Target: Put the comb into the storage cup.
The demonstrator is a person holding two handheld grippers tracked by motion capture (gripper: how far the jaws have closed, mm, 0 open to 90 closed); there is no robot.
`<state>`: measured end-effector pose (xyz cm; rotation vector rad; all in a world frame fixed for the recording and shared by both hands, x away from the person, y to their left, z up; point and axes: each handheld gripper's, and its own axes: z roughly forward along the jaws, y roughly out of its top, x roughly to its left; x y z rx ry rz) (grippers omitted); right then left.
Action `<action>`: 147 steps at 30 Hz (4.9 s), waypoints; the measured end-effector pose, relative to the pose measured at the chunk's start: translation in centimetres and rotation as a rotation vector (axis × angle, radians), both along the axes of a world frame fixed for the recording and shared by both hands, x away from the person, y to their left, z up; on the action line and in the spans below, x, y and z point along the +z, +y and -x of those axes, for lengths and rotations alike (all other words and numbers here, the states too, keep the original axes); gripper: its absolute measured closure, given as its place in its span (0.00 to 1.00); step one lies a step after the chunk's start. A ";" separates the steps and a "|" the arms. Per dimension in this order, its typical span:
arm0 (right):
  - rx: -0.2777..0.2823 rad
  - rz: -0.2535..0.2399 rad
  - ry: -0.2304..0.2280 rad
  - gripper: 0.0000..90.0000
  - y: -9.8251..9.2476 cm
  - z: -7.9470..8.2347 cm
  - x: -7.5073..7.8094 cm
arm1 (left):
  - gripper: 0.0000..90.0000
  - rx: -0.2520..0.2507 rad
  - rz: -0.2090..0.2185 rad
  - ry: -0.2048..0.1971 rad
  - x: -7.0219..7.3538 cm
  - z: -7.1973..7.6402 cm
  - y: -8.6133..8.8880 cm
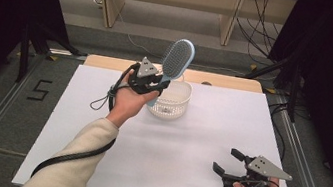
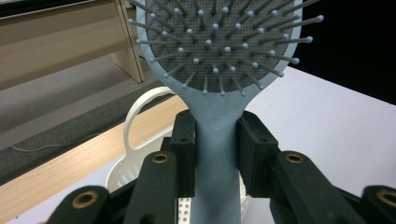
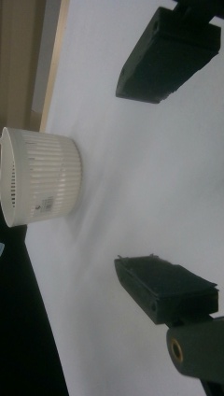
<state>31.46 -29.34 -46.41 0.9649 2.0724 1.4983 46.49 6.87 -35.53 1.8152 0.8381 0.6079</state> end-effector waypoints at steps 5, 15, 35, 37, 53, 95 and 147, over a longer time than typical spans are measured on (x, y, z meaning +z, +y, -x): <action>0.000 0.000 0.001 0.18 0.0 0.0 0.0 | 0.78 0.003 0.007 -0.001 0.0 -0.1 0.0; 0.000 -0.002 0.001 0.18 0.0 0.0 0.0 | 0.78 -0.003 0.010 -0.003 0.1 -0.2 -0.2; 0.002 -0.002 0.001 0.18 0.0 0.0 0.0 | 0.78 -0.001 0.014 -0.005 0.1 -0.6 -0.5; 0.002 -0.003 0.002 0.18 0.0 0.0 0.0 | 0.78 -0.002 0.014 -0.008 0.2 -0.6 -0.5; 0.002 -0.006 0.001 0.18 -0.1 0.0 0.0 | 0.78 -0.004 0.025 -0.008 0.6 -1.1 -0.7; 0.000 -0.009 0.001 0.18 -0.1 0.0 0.0 | 0.78 0.000 0.022 0.001 0.5 -2.4 -1.4; 0.001 -0.008 0.001 0.18 -0.1 0.0 0.0 | 0.78 0.007 0.012 0.007 0.0 -3.8 -1.6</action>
